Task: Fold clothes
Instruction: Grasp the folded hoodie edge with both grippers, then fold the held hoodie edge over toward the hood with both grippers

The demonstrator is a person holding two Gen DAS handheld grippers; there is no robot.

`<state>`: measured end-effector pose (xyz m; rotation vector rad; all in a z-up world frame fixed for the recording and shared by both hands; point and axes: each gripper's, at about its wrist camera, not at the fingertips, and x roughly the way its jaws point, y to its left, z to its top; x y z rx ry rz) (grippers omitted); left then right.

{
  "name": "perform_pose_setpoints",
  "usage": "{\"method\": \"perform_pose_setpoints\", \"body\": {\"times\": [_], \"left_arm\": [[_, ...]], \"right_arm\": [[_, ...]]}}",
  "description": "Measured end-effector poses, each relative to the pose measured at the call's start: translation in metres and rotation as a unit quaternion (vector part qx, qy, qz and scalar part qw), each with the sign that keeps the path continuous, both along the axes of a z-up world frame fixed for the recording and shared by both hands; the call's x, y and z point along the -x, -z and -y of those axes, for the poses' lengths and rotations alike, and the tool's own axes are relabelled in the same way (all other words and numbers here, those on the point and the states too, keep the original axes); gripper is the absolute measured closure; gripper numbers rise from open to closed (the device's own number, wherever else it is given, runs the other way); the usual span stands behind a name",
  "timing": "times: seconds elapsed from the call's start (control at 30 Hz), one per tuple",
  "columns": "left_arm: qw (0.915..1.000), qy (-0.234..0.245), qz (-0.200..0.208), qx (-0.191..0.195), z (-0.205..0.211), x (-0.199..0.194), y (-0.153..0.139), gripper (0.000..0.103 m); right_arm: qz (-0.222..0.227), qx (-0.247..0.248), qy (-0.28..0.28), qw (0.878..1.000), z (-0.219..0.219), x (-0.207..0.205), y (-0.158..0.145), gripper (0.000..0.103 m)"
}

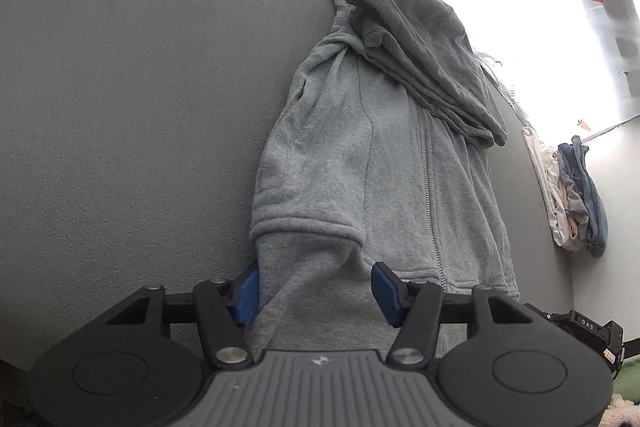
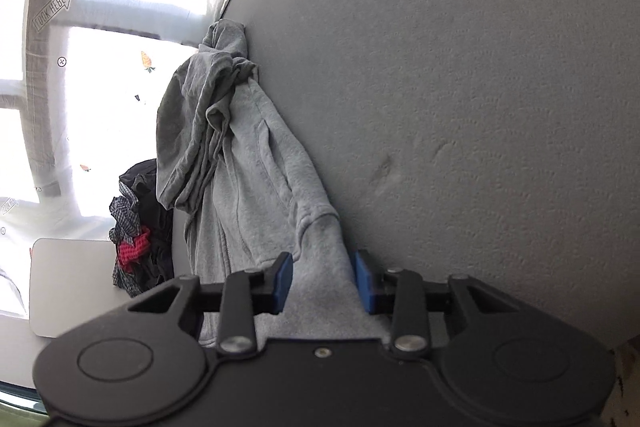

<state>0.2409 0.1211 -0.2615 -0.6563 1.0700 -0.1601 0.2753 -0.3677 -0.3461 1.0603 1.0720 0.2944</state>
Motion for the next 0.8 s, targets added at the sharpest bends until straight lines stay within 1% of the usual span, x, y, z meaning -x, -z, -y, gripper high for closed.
{"method": "perform_pose_setpoints", "body": {"times": [0.03, 0.1, 0.17, 0.2, 0.27, 0.3, 0.33, 0.37, 0.4, 0.47, 0.57, 0.7, 0.8], "left_arm": [[0.9999, -0.002, -0.003, 0.009, -0.001, 0.001, 0.002, 0.045], [0.9991, -0.016, -0.011, 0.037, -0.005, 0.002, 0.006, 0.045], [0.9973, -0.025, -0.015, 0.067, -0.009, 0.004, 0.009, 0.045], [0.9965, -0.029, -0.015, 0.077, -0.010, 0.004, 0.011, 0.045], [0.9960, -0.031, -0.014, 0.082, -0.010, 0.005, 0.012, 0.045], [0.9961, -0.032, -0.013, 0.082, -0.010, 0.006, 0.012, 0.048], [0.9964, -0.032, -0.014, 0.077, -0.010, 0.007, 0.013, 0.053], [0.9970, -0.032, -0.018, 0.069, -0.010, 0.007, 0.014, 0.073], [0.9973, -0.031, -0.025, 0.061, -0.010, 0.008, 0.016, 0.097], [0.9967, -0.039, -0.027, 0.066, -0.010, 0.009, 0.019, 0.096], [0.9967, -0.039, -0.010, 0.071, -0.010, 0.009, 0.011, 0.097], [0.9936, -0.036, 0.043, 0.098, -0.011, 0.004, -0.015, 0.097], [0.9906, -0.037, 0.081, 0.104, -0.011, -0.005, -0.035, 0.097]], "right_arm": [[-0.002, -0.007, 0.004, 1.000, 0.001, 0.001, 0.002, 0.068], [-0.007, -0.013, 0.006, 1.000, 0.001, 0.001, 0.004, 0.071], [-0.014, -0.016, 0.003, 1.000, 0.000, 0.000, 0.006, 0.079], [-0.017, -0.018, 0.001, 1.000, -0.002, -0.001, 0.007, 0.082], [-0.020, -0.023, 0.002, 1.000, -0.004, 0.000, 0.009, 0.086], [-0.021, -0.025, 0.002, 0.999, -0.005, 0.000, 0.010, 0.088], [-0.022, -0.026, 0.004, 0.999, -0.006, 0.000, 0.011, 0.091], [-0.022, -0.027, 0.005, 0.999, -0.006, 0.000, 0.011, 0.093], [-0.022, -0.029, 0.008, 0.999, -0.006, 0.000, 0.011, 0.094], [-0.017, -0.045, 0.017, 0.999, -0.005, 0.002, 0.011, 0.097], [-0.005, -0.073, 0.033, 0.997, -0.002, 0.004, 0.006, 0.098], [0.021, -0.112, 0.045, 0.992, -0.002, -0.003, -0.009, 0.098], [0.040, -0.132, 0.046, 0.989, -0.007, -0.016, -0.023, 0.098]]}}
